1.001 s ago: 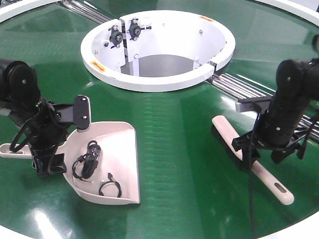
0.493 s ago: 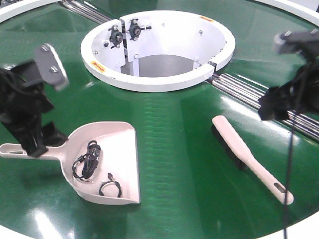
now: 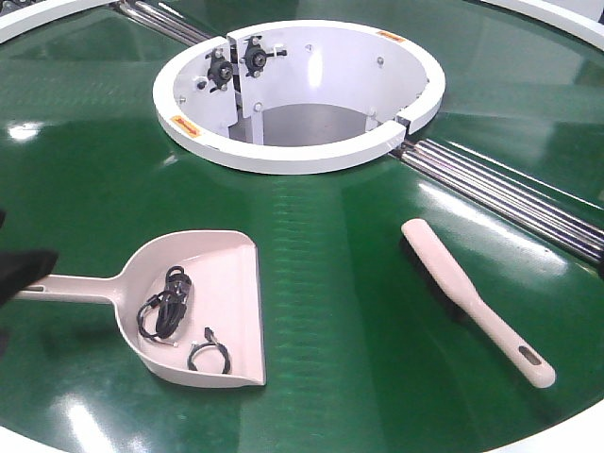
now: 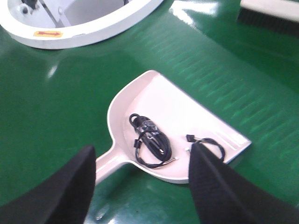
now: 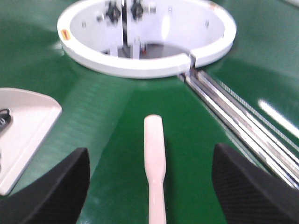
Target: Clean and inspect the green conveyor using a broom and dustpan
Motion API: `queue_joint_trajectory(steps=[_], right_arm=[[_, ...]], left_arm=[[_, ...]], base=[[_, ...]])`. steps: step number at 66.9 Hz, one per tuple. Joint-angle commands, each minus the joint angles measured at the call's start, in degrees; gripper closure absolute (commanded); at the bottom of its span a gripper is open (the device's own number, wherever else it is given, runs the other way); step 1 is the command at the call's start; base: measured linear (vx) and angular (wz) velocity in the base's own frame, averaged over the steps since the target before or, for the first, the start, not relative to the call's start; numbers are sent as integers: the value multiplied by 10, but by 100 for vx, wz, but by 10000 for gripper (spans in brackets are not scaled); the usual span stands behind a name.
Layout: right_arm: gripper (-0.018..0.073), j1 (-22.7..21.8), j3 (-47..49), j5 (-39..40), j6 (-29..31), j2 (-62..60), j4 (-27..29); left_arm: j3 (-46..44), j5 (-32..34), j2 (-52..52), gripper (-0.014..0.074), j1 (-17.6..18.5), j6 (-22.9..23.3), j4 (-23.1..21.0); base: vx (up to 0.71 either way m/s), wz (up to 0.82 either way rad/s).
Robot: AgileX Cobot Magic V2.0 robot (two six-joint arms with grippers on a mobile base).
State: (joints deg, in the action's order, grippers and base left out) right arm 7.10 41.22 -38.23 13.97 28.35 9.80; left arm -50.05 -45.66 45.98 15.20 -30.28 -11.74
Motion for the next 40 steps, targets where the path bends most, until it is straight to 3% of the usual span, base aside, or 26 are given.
queue_joint_trajectory(steps=[1, 17, 24, 33, 40], right_arm=[[33, -1, -44, 80, 13, -79, 14], [33, -1, -202, 122, 15, -298, 11], [33, -1, -240, 194, 21, -280, 16], [45, -1, -261, 235, 22, -244, 44], [179, -1, -262, 240, 29, -232, 42]], left_arm=[[68, 95, -88, 238, -2, -3, -40], [257, 216, -326, 323, -2, -3, -78], [311, 257, -382, 353, -2, -1, -78], [334, 274, -394, 412, -2, 39, -95], [334, 266, -393, 568, -2, 41, -96]], base=[[0, 0], [0, 0], [0, 0], [0, 0], [0, 0]])
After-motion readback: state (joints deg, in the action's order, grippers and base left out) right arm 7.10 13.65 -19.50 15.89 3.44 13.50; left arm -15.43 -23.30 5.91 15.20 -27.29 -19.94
